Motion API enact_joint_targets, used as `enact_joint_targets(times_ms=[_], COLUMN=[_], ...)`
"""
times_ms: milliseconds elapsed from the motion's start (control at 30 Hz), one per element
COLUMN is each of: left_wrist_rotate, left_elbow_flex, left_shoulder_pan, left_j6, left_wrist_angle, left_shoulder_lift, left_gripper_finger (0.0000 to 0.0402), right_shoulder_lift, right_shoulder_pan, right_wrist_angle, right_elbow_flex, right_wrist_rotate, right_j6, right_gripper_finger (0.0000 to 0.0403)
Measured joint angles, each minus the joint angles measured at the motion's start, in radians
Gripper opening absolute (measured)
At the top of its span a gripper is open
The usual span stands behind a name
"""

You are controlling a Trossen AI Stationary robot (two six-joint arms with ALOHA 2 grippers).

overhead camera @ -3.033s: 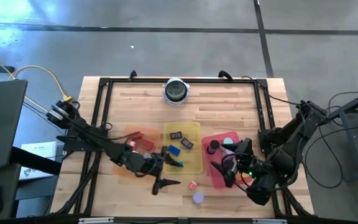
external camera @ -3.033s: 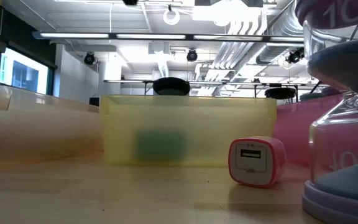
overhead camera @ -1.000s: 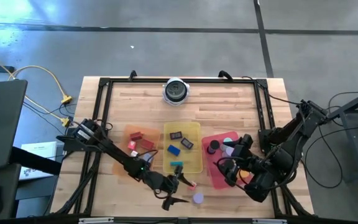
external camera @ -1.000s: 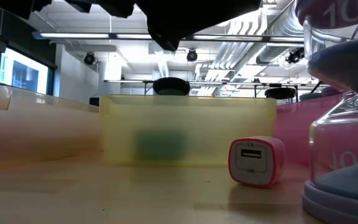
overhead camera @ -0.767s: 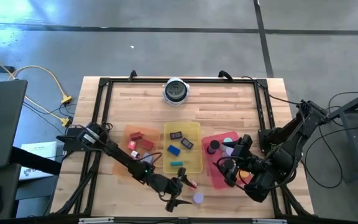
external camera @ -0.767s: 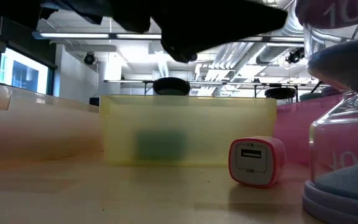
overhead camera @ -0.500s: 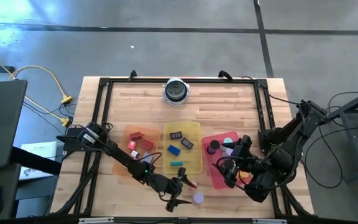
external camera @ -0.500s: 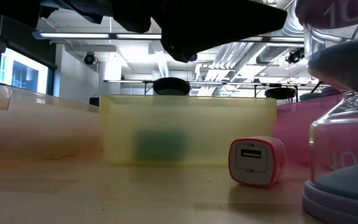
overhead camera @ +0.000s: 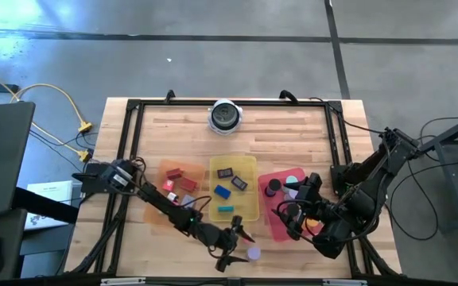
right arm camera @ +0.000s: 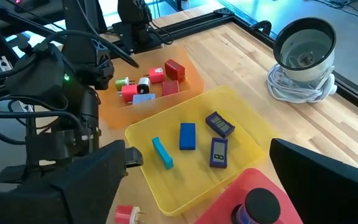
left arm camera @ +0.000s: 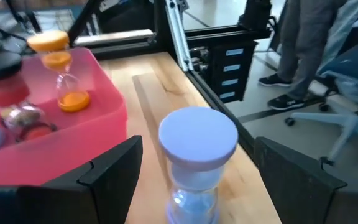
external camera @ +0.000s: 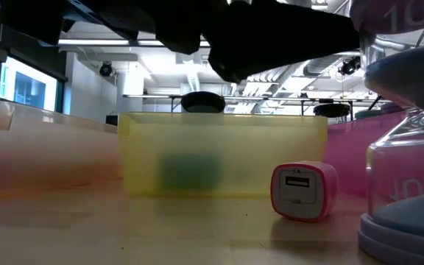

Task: Pick & Place Office items
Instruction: Put the white hourglass timer into the red bin

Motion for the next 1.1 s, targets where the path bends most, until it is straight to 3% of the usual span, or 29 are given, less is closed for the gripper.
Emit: enact_joint_targets(times_ms=[567, 1100], left_wrist_rotate=[0.030, 0.054], left_elbow_flex=[0.040, 0.052], left_shoulder_pan=[0.014, 0.031], left_j6=[-0.029, -0.026], left_wrist_angle=[0.033, 0.010], left_shoulder_lift=[0.051, 0.051], left_gripper_finger=[0.0302, 0.0269], right_shoulder_lift=[0.001, 0.001], right_shoulder_pan=[0.000, 0.000], right_wrist_angle=[0.014, 0.031], right_elbow_flex=[-0.024, -0.041], right_wrist_rotate=[-0.019, -0.024], right_j6=[-0.002, -0.023], right_gripper_finger=[0.0389, 0.0389])
